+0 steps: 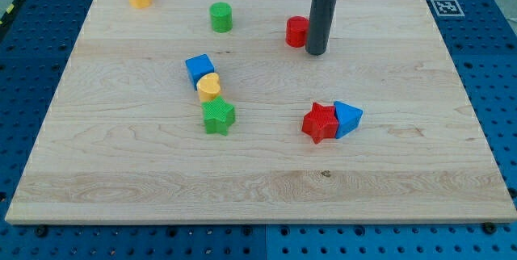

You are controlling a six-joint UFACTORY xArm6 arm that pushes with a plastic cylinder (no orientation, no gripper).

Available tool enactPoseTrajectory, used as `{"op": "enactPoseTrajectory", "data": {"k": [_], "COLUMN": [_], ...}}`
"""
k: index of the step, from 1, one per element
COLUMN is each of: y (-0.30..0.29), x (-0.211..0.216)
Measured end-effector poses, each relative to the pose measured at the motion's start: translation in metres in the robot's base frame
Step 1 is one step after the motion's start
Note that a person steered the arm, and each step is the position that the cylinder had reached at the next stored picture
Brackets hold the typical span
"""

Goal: Move the red circle diagonal to the cube

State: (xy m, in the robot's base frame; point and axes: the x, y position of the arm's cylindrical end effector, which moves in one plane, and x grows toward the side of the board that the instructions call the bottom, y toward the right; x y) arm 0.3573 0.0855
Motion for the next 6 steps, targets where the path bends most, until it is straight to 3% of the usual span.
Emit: {"op": "enactPoseTrajectory", "data": {"k": [3,6], "y": [-0.005,-0.021], "x": [-0.028,-0.021]}}
